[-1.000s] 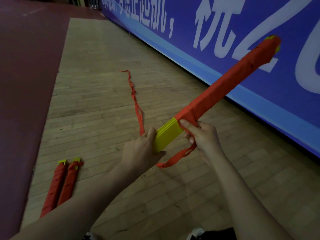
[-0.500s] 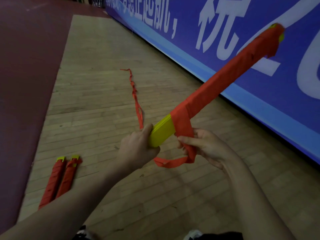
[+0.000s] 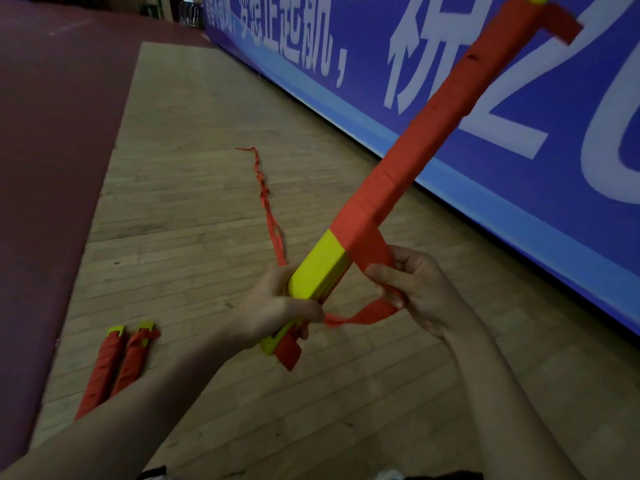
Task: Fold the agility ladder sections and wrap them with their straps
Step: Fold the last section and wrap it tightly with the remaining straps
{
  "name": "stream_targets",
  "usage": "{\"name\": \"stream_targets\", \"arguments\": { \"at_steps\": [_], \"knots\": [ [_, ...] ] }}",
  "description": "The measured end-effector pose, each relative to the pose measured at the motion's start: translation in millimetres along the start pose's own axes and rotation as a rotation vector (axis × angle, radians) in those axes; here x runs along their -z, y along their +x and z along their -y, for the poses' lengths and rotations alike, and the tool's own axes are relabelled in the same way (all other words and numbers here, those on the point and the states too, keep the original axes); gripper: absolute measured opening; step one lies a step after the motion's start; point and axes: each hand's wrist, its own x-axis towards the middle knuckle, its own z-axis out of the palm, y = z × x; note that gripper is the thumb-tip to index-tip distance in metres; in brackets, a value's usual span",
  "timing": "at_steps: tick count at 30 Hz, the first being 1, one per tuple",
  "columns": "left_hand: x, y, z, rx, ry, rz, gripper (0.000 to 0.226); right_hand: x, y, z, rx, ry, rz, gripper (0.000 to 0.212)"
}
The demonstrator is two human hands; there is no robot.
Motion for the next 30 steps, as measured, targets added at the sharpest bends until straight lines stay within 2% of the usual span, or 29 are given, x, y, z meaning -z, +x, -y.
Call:
{"name": "stream_targets", "arguments": {
  "at_steps": [3, 5, 8, 10, 11, 13, 14, 19, 23, 26, 30],
  "knots": [
    [0, -4, -1, 0.050, -0.081, 0.138, 0.035, -5, 4, -1, -0.004, 0.080, 0.001, 0.031],
    [-2, -5, 1, 0.044, -0.107, 0.255, 0.044, -6, 4, 0, 0.000, 0.160, 0.102, 0.040],
    [-4, -5, 6, 0.046, -0.230, 0.429, 0.045, -6, 1, 1, -0.004, 0.238, 0.247, 0.059],
    [-4, -4, 10, 0.069, -0.306, 0.484, 0.041, -8, 2, -1, 0.005, 0.217, 0.213, 0.051],
    [-2, -1, 13, 0.063, -0.308, 0.487, 0.040, -9, 3, -3, 0.009, 0.182, 0.169, 0.039],
    [2, 4, 19, 0.017, -0.240, 0.450, 0.044, -12, 5, -5, 0.013, 0.109, 0.069, 0.017],
    [4, 6, 22, 0.003, -0.187, 0.405, 0.047, -13, 6, -5, 0.005, 0.082, 0.018, 0.015],
    [0, 17, 36, -0.115, 0.192, 0.044, 0.056, -16, 13, -9, -0.039, -0.085, -0.222, 0.019],
    [-5, 26, 47, -0.243, 0.356, -0.193, 0.048, -20, 17, -17, -0.026, -0.149, -0.332, 0.033],
    [-8, 27, 47, -0.268, 0.481, -0.211, 0.047, -21, 16, -21, -0.038, -0.099, -0.370, 0.030],
    [-6, 21, 32, -0.157, 0.417, -0.093, 0.039, -19, 17, -24, -0.045, -0.076, -0.392, 0.022]
  ]
}}
